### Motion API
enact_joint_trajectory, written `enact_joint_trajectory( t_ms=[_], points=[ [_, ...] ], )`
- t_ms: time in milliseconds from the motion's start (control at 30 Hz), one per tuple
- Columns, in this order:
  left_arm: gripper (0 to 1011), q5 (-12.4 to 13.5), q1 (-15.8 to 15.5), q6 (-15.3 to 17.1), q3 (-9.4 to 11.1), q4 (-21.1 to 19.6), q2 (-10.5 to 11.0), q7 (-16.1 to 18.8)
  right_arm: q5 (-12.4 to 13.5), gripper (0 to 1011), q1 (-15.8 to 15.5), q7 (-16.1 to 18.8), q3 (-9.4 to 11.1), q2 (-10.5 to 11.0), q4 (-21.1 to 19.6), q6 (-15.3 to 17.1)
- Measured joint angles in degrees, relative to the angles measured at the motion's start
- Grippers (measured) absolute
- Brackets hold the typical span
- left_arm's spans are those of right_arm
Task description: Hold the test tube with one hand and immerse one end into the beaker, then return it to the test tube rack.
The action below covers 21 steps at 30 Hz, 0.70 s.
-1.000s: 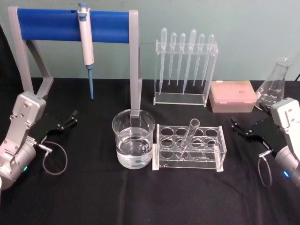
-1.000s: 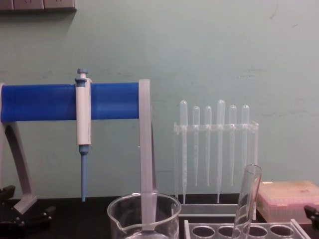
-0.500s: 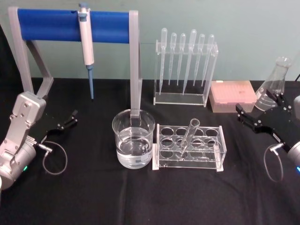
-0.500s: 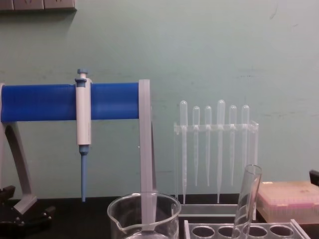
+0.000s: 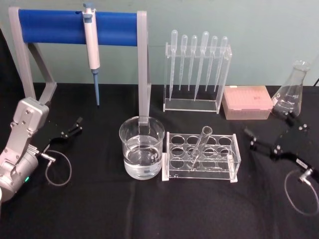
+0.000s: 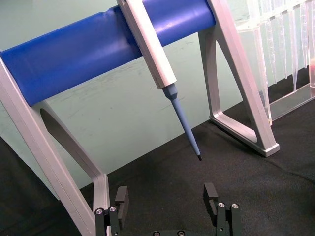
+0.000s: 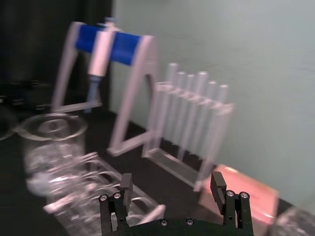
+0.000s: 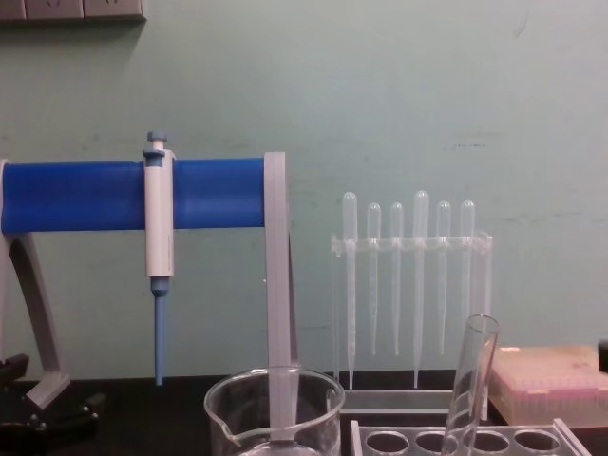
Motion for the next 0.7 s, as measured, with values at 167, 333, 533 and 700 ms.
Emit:
enact_joint_trajectory(
  t_ms=[167,333,533,700],
  points=[
    [1000,0.0,0.0,0.0,0.0,0.0,0.0,0.0,3.0,1002,0.1,7.8,-0.3,1.8,1.4,-0.7],
    [1000,0.0,0.0,0.0,0.0,0.0,0.0,0.0,5.0,1002,2.1,16.5,-1.7,2.2,4.0,-1.8],
    [1000,0.0,0.0,0.0,0.0,0.0,0.0,0.0,5.2,1002,6.0,23.1,-3.8,0.6,7.4,-1.9],
    [1000,0.0,0.0,0.0,0.0,0.0,0.0,0.0,6.0,1002,10.1,30.0,-6.2,-1.5,10.4,-1.6]
  ],
)
